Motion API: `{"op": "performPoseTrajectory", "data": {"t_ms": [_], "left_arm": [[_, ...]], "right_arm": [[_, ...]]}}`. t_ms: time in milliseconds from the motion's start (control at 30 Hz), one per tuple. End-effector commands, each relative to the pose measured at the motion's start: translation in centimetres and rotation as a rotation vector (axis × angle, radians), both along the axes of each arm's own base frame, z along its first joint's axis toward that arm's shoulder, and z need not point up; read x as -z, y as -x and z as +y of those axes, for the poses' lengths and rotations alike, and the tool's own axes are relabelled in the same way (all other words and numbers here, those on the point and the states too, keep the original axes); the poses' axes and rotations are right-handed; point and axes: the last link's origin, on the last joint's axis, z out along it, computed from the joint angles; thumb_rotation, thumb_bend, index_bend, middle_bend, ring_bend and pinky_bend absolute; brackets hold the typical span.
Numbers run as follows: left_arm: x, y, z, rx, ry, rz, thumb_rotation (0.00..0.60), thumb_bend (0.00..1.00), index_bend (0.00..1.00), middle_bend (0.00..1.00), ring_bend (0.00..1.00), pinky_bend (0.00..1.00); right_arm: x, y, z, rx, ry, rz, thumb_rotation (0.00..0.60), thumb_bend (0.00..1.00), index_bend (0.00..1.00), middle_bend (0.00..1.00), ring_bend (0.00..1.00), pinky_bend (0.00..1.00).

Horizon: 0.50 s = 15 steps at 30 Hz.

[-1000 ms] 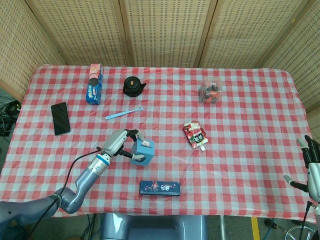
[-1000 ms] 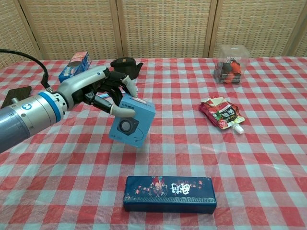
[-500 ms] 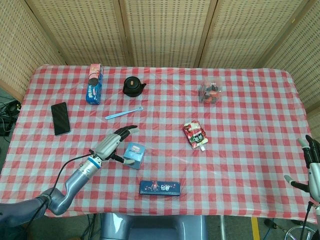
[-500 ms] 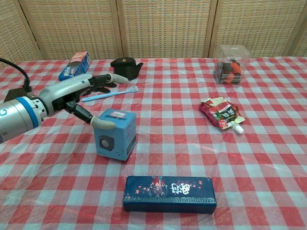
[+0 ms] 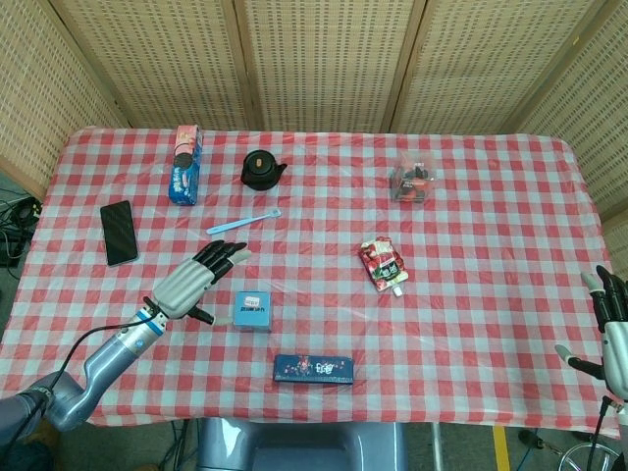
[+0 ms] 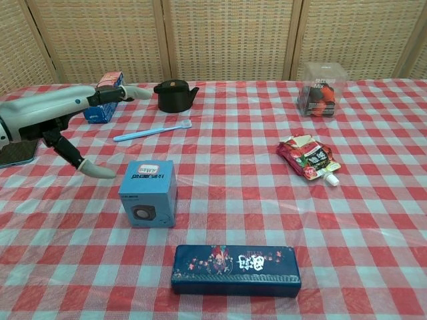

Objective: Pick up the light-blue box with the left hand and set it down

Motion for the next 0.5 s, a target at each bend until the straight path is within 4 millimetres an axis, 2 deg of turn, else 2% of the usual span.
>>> {"op": "performPoseTrajectory", "data": {"t_ms": [33, 233, 400, 500], "left_arm": [[-0.5, -1.7, -1.2, 0.089, -0.005, 0.222, 0.6, 0.0, 0.0, 0.0, 0.0, 0.0], [1.2, -5.9, -1.3, 0.069, 0.045, 0.321, 0.6, 0.0, 0.0, 0.01, 0.0, 0.0], [1.9, -7.8, -1.4, 0.038, 0.034, 0.372, 0.6, 0.0, 0.11, 0.06, 0.0, 0.0], [2.2, -9.2, -1.5, 0.016, 0.011, 0.418, 0.6, 0.0, 0.1, 0.06, 0.0, 0.0]], "right_arm": [[0.0, 0.0, 0.0, 0.001, 0.001, 0.001, 0.6, 0.0, 0.0, 0.0, 0.0, 0.0], [0.0, 0.1, -0.1, 0.005, 0.002, 0.0, 0.6, 0.0, 0.0, 0.0, 0.0, 0.0], [-0.1, 0.2, -0.2, 0.008, 0.004, -0.002, 0.6, 0.0, 0.0, 0.0, 0.0, 0.0], [-0.1, 0.2, -0.2, 0.009, 0.003, -0.003, 0.6, 0.0, 0.0, 0.0, 0.0, 0.0]]}}
